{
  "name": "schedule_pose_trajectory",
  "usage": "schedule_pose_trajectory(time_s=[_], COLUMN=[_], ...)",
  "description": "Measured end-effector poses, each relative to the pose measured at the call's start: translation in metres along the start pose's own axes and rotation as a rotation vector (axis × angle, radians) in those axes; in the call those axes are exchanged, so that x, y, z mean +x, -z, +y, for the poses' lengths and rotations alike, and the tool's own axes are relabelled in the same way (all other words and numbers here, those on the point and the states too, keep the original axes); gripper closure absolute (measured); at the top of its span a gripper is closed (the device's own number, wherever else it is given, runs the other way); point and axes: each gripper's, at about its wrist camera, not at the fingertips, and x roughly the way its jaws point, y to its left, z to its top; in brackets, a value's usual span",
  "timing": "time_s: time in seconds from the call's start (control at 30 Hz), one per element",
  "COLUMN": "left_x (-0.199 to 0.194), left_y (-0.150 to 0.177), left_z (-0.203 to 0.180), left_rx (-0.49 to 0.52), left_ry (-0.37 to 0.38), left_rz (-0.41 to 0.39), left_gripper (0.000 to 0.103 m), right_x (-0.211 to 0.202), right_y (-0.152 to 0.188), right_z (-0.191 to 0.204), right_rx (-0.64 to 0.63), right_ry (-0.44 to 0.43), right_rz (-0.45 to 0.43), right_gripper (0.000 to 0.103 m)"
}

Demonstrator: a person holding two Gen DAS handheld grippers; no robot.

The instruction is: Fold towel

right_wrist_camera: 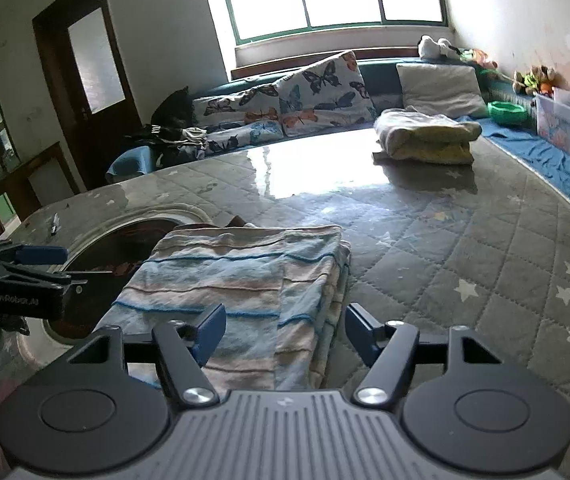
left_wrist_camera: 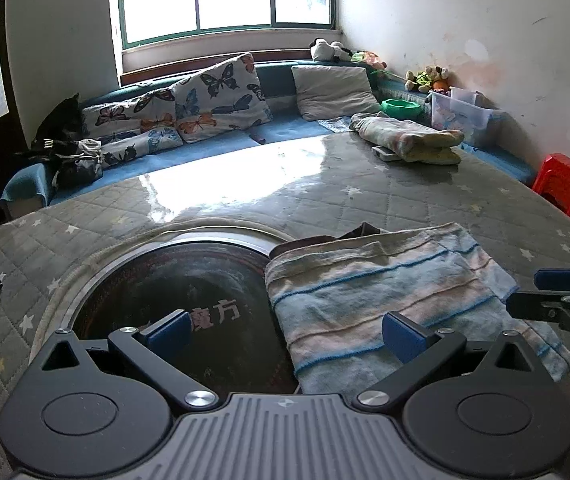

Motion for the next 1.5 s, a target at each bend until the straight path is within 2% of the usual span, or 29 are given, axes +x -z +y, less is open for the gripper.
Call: schedule_pose_trajectory(time_s=[0.07, 0.17, 0.23, 0.3, 0.5, 0.63, 0.8, 0.9, 1.13, 1.23, 1.3, 1.5], left_x=[-0.004, -0.008, -0.011, -0.014, -0.024, -0.033, -0.037, -0.036, -0.028, -0.023, -0.019, -0.008], left_y=[0.002, 0.006, 0.007, 0.009, 0.014, 0.019, 0.024, 0.025, 0.024, 0.023, 0.022, 0.020], left_z=[-0.002, -0.003, -0.004, -0.004, -0.004, -0.001, 0.003, 0.004, 0.007, 0.011, 0.013, 0.017], left_rx=[0.004, 0.013, 0.017, 0.016, 0.013, -0.001, -0.023, -0.034, -0.058, -0.076, -0.089, -0.118], left_ry=[0.002, -0.001, -0.004, -0.004, -0.002, -0.017, -0.022, -0.012, 0.009, 0.013, 0.021, 0.055], left_rz=[-0.005, -0.013, -0.019, -0.023, -0.037, -0.052, -0.057, -0.047, -0.030, -0.017, -0.008, 0.023], left_gripper=[0.000, 0.000, 0.000, 0.000, 0.000, 0.000, 0.000, 0.000, 0.000, 0.002, 0.007, 0.020], right_x=[-0.004, -0.010, -0.015, -0.019, -0.034, -0.047, -0.054, -0.047, -0.025, -0.015, -0.009, 0.006], right_y=[0.001, 0.003, 0.005, 0.006, 0.011, 0.014, 0.018, 0.016, 0.012, 0.012, 0.011, 0.009], right_z=[0.003, 0.005, 0.008, 0.011, 0.022, 0.028, 0.025, 0.019, 0.021, 0.017, 0.013, 0.003], right_rx=[-0.008, -0.010, -0.018, -0.023, -0.047, -0.044, 0.023, 0.063, 0.005, 0.008, 0.018, 0.042], right_ry=[-0.001, 0.009, 0.016, 0.019, 0.038, 0.030, 0.003, -0.019, 0.032, 0.048, 0.044, 0.030], right_rz=[-0.005, -0.024, -0.034, -0.041, -0.080, -0.128, -0.175, -0.154, -0.071, -0.049, -0.033, 0.009], right_gripper=[0.033, 0.019, 0.018, 0.012, 0.000, 0.000, 0.000, 0.000, 0.001, 0.004, 0.010, 0.021])
